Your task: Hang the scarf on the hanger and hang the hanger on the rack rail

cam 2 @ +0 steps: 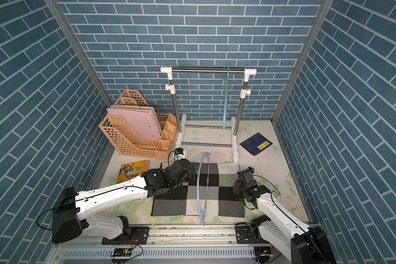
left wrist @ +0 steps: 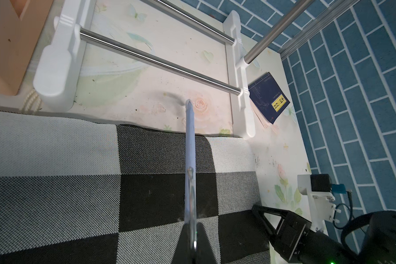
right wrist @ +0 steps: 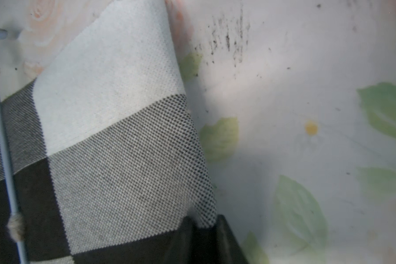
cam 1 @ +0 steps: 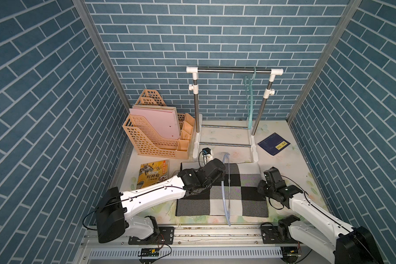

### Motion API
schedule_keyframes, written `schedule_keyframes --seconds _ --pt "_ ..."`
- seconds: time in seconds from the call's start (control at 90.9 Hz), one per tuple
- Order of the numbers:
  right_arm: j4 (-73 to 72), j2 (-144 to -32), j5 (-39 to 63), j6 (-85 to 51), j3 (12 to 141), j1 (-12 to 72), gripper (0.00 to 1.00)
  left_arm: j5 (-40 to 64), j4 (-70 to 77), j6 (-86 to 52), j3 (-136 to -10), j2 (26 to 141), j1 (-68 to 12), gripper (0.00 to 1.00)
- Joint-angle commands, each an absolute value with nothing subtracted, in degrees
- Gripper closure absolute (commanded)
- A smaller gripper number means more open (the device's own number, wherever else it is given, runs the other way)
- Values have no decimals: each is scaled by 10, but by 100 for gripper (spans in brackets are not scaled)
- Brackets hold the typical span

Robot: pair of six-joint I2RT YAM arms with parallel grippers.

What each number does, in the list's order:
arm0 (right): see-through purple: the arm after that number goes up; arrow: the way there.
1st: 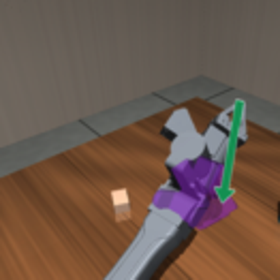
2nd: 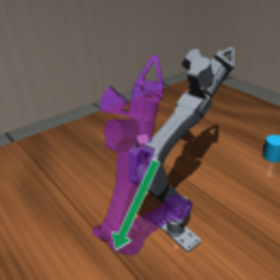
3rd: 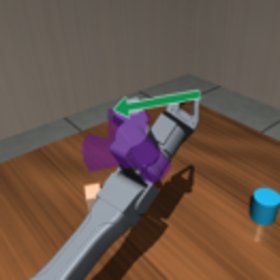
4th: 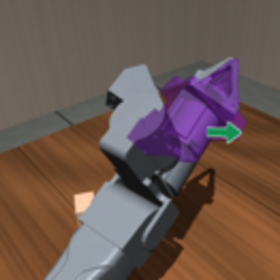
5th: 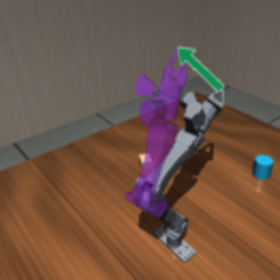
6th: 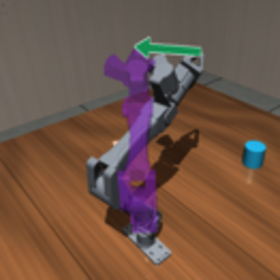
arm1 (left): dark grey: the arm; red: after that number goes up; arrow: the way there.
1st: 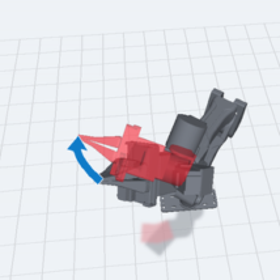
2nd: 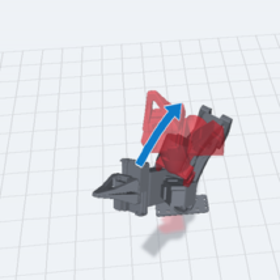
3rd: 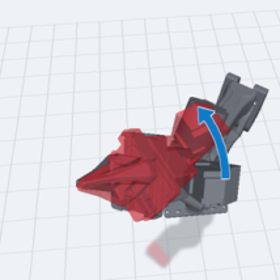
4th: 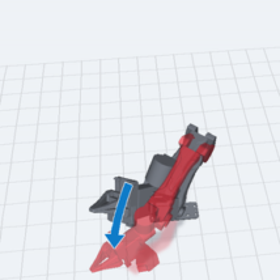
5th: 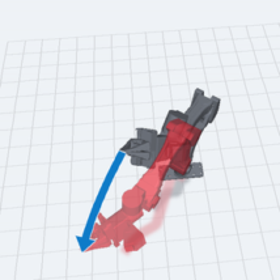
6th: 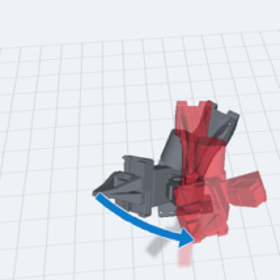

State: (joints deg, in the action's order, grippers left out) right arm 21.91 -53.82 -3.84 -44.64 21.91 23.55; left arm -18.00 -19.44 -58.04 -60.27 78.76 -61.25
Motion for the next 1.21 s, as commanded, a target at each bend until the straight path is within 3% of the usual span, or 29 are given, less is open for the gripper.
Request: schedule_keyframes --seconds 0.0,0.22,0.363,0.528,0.825,1.199 --pt "234 -508 -46 -444 222 234 100 -191 -204 -582 -593 778 -613 100" --pt "283 -469 -32 -453 265 235 100 -203 -207 -583 -592 779 -615 100" --pt "279 -451 44 -460 301 237 100 -209 -206 -585 -588 777 -616 100" --pt "191 -454 144 -506 308 280 100 -221 -201 -590 -582 765 -617 100" --pt "-82 -551 160 -582 272 421 100 -222 -160 -610 -541 732 -622 100" --pt "-281 -722 180 -619 249 475 100 -222 -123 -616 -512 691 -626 100"
